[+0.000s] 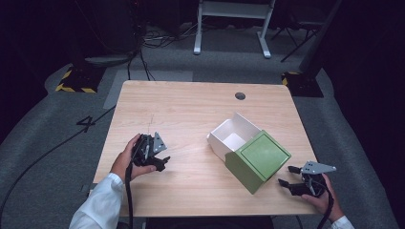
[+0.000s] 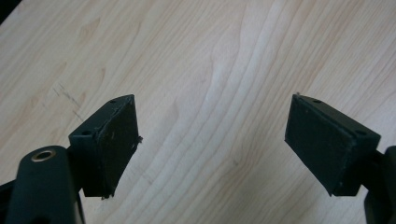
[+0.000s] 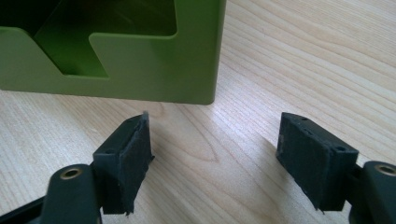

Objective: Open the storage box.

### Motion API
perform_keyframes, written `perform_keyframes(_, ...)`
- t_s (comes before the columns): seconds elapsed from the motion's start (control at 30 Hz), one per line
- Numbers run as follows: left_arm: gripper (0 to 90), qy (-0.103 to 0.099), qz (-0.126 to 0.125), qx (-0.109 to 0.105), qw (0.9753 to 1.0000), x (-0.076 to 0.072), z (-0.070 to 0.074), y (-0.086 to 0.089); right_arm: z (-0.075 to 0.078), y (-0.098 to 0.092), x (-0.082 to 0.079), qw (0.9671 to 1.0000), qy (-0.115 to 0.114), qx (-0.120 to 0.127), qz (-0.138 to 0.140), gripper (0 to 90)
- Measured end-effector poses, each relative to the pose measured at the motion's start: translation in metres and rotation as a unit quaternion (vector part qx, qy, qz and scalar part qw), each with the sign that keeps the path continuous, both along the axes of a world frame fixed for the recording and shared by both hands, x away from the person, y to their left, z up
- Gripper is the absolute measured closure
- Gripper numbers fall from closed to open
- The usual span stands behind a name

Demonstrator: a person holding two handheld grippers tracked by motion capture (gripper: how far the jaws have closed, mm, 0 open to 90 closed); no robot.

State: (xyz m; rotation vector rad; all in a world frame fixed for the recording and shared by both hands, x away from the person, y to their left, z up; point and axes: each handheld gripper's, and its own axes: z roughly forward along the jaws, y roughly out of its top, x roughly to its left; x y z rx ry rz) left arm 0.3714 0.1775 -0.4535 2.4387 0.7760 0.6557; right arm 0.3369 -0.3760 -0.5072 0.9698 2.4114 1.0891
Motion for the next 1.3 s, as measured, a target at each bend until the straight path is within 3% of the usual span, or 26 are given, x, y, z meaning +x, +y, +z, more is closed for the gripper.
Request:
perform_keyframes(0.4, 18.0, 0.014, 0.027, -0.013, 0.9995, -0.016, -0.026, 0.026, 0.000, 0.000, 0.000, 1.0000, 0.000, 0.000, -0.001, 26.4)
perform_keyframes(0.63, 18.6, 0.025, 0.058, -0.041, 0.9971, -0.027, -0.039, 0.044, 0.000, 0.000, 0.000, 1.0000, 0.000, 0.000, -0.001, 26.4)
perform_keyframes(0.8, 19.0, 0.032, 0.076, -0.078, 0.9935, -0.034, -0.044, 0.058, 0.000, 0.000, -0.001, 1.0000, -0.001, 0.000, -0.001, 26.3)
perform_keyframes(0.87, 19.0, 0.039, 0.087, -0.115, 0.9888, -0.037, -0.049, 0.065, 0.000, 0.000, -0.001, 1.0000, -0.001, 0.000, -0.001, 26.3)
perform_keyframes(0.93, 18.8, 0.054, 0.101, -0.153, 0.9815, -0.040, -0.054, 0.076, 0.000, -0.001, -0.001, 1.0000, -0.002, 0.000, -0.001, 26.3)
perform_keyframes(1.17, 18.1, 0.052, 0.131, -0.153, 0.9780, -0.050, -0.054, 0.087, 0.000, -0.001, -0.001, 1.0000, -0.003, -0.001, 0.000, 26.0)
perform_keyframes(1.3, 18.0, 0.051, 0.132, -0.153, 0.9781, -0.049, -0.054, 0.087, 0.000, 0.000, -0.002, 1.0000, -0.003, -0.001, 0.002, 25.9)
